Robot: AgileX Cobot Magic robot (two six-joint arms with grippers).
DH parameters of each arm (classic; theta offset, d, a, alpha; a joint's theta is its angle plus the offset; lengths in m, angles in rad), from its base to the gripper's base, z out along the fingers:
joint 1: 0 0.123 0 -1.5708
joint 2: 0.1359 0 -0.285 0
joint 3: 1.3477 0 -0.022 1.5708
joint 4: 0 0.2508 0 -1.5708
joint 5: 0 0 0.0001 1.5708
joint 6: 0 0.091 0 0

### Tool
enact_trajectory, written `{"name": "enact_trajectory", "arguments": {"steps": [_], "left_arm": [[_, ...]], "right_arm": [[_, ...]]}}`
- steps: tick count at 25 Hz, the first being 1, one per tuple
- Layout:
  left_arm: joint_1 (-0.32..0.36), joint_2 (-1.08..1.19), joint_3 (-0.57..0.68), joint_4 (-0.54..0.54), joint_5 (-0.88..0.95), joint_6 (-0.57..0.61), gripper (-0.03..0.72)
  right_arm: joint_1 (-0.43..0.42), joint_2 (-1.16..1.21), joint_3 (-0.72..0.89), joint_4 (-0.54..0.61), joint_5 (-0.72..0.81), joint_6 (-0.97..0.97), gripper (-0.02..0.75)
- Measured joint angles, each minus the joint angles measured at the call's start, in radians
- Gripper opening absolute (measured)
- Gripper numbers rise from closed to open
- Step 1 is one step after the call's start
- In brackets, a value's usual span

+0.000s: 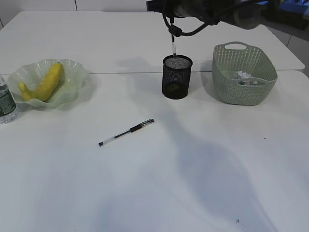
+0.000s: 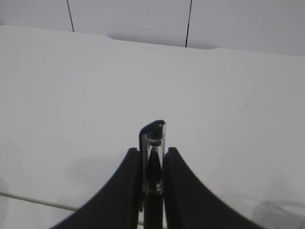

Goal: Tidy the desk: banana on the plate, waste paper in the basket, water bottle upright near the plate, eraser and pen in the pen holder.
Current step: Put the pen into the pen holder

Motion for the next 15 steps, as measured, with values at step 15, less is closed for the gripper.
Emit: {"name": "enact_trajectory", "arguments": {"steps": [15], "left_arm": [[0.000, 0.000, 0.000, 0.000, -0.001, 0.000, 0.443]], "right_arm": [[-0.092, 0.130, -0.015, -0.126, -0.332, 0.019, 0.096]]}}
